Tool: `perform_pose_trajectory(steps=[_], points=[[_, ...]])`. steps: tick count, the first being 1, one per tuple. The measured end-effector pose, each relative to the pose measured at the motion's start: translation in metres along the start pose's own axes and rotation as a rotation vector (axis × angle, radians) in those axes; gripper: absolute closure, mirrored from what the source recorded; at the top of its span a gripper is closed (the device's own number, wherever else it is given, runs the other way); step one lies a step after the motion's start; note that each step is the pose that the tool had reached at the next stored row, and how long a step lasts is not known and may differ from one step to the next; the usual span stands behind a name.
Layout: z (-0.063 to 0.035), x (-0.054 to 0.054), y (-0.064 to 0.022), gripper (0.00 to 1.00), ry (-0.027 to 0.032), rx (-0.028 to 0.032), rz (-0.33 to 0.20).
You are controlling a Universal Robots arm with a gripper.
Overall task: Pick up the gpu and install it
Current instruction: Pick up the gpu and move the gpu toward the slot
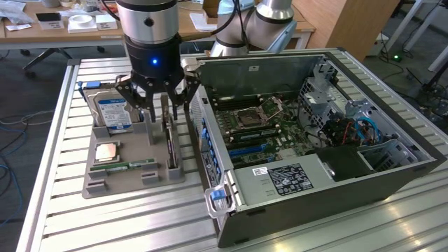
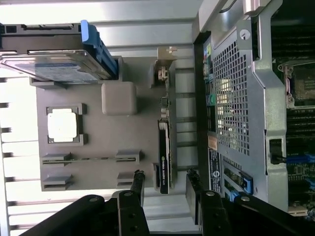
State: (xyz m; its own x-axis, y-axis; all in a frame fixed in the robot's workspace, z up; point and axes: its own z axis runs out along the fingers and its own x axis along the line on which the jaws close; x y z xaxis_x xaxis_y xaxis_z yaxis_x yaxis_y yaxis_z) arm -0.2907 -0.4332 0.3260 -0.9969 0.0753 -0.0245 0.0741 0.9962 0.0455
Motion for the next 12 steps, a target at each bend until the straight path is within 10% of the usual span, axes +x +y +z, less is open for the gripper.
perform_pose_trajectory(steps=[12], points=[[0.0218, 0.001, -0.0010, 0.53, -0.0006, 0.0000, 0.000]])
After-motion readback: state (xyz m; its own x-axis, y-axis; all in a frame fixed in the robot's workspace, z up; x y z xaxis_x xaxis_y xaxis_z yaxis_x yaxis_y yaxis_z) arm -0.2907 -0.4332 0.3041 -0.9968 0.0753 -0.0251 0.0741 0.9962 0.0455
